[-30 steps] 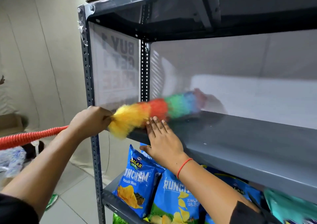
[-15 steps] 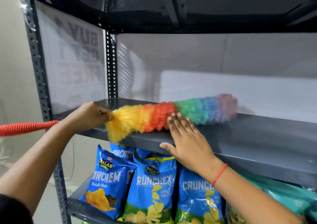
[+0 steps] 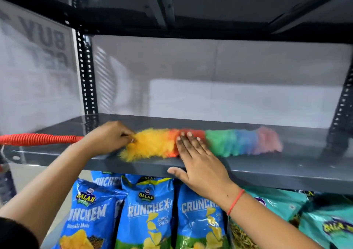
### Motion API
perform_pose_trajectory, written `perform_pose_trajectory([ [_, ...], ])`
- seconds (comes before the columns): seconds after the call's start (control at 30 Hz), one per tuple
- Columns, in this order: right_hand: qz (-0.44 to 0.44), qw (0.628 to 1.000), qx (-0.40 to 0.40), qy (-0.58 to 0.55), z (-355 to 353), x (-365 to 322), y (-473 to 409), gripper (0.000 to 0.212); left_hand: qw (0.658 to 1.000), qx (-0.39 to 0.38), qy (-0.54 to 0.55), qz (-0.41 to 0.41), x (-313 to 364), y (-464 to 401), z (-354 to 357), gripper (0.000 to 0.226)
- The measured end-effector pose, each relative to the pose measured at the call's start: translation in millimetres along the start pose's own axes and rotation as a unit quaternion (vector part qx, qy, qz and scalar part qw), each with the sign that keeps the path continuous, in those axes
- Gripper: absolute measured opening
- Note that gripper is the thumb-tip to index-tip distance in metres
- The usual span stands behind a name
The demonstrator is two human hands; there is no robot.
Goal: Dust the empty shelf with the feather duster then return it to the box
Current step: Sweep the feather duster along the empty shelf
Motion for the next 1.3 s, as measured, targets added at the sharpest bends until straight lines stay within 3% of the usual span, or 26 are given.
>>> perform_pose_trajectory([
  [0.1, 0.004, 1.0, 0.0, 0.006, -1, 1, 1, 0.085, 0.997, 0.002, -0.068, -0.048, -6, -11, 10, 0.027],
  [0.2, 0.014, 1.0, 0.002, 0.01, -3, 1, 1, 0.083, 0.986, 0.079, -0.129, -0.076, 2, -25, -6, 0.029],
  [0.3, 0.037, 0.999, 0.029, 0.026, -10, 8, 3, 0.084, 0.991, 0.116, -0.066, -0.031, 26, -34, -11, 0.026],
  [0.4, 0.082, 0.994, 0.052, 0.041, -19, 30, 15, 0.086, 0.997, 0.031, 0.053, 0.043, 57, -44, 8, 0.019],
  [0.5, 0.11, 0.992, 0.036, 0.054, -21, 49, 30, 0.09, 0.994, -0.073, 0.042, 0.069, 76, -51, 37, 0.017],
  [0.57, 0.136, 0.988, 0.027, 0.065, -22, 59, 40, 0.091, 0.996, -0.073, 0.03, 0.043, 75, -59, 44, 0.021],
  [0.73, 0.174, 0.98, 0.028, 0.091, -23, 69, 54, 0.084, 0.999, 0.045, -0.008, -0.003, 95, -74, 30, 0.034],
  [0.87, 0.156, 0.982, 0.041, 0.095, -24, 69, 56, 0.077, 0.991, -0.022, 0.12, 0.053, 130, -78, 39, 0.023],
  [1.0, 0.146, 0.984, 0.041, 0.091, -25, 67, 56, 0.076, 0.988, -0.087, 0.098, 0.086, 156, -77, 63, 0.023],
  [1.17, 0.153, 0.981, 0.05, 0.112, -27, 78, 60, 0.076, 1.0, 0.021, 0.003, -0.023, 148, -85, 58, 0.021],
  [1.23, 0.157, 0.977, 0.052, 0.133, -30, 89, 66, 0.076, 0.998, 0.058, 0.018, -0.014, 157, -85, 51, 0.023],
  [1.3, 0.153, 0.975, 0.056, 0.153, -33, 98, 74, 0.077, 0.995, 0.049, 0.082, 0.021, 172, -83, 51, 0.024],
])
Point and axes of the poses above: each hand's wrist, its own y-axis away from the middle knuckle, its own z-axis out of the palm, x = y × z, the point moved 10 cm from there along -y, towards the middle knuckle, and after that the axes turned 2 degrees about x, right-handed, at the moved point
